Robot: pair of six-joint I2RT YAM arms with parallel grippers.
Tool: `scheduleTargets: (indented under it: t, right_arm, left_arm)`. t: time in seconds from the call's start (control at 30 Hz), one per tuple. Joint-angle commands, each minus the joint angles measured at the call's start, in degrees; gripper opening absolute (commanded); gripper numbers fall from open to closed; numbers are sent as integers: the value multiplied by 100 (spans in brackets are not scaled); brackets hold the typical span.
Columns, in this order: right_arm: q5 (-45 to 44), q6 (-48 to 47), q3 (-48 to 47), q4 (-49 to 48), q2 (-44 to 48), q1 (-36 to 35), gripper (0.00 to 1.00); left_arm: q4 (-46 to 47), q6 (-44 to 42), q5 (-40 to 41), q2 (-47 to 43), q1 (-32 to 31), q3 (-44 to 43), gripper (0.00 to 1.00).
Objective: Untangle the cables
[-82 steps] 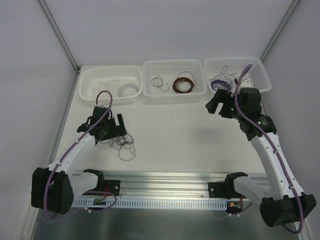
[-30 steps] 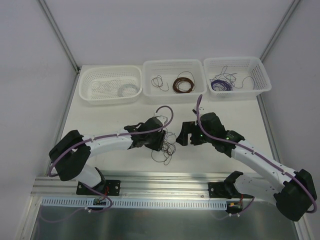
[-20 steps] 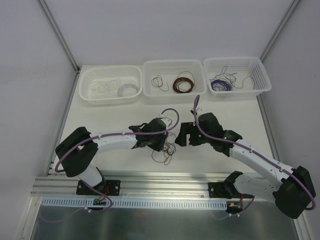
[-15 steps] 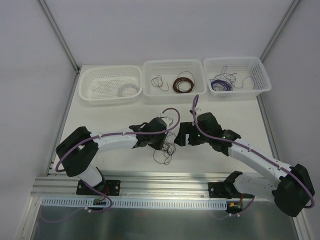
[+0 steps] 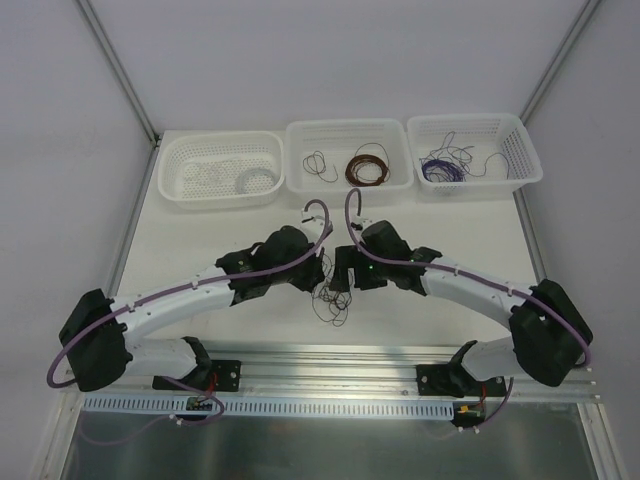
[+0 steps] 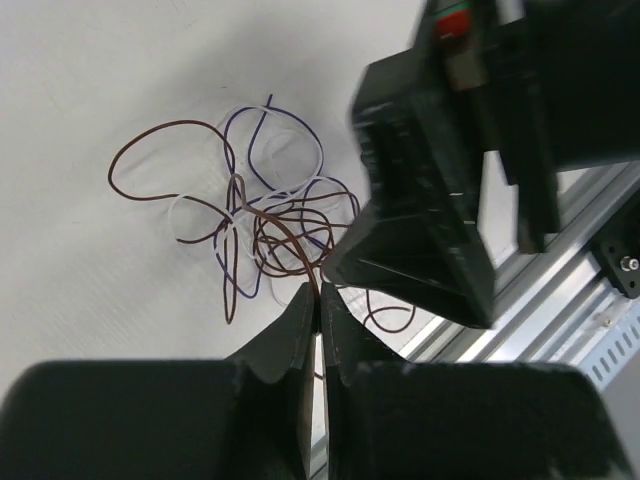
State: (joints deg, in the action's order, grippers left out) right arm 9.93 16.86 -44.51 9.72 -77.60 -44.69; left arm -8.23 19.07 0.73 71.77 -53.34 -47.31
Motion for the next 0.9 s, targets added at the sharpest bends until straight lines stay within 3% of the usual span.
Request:
scheduleTargets:
  t: [0.0,0.2,0.4,0.67,0.73,0.87]
  right_arm:
    - [-17,27,-418,-268,-413,-172,84]
    - [-281,274,-567,-225,-1010,-216,72]
    - [-588,414,-568,65,-1222,-207,49]
    - [-861,441,-348,258,-1117,-120,6]
    - [-958,449,-304,486,-1038,29,1]
    - [-1265,292,-128,917,-582,355,1]
  left_arm:
    - [-372,167,-47,-408,-62,-129,0]
    - [-1144,290,225,-1006,-1,-586,0]
    - [-1953,563,357,-1726,306,-1368,0]
    - [-2736,326,498,-2105,825,-2579,0]
    - [-2955,195,726,-2158,983,-2783,0]
    - [-3325,-78,1393,-2149,1238,-3266,0]
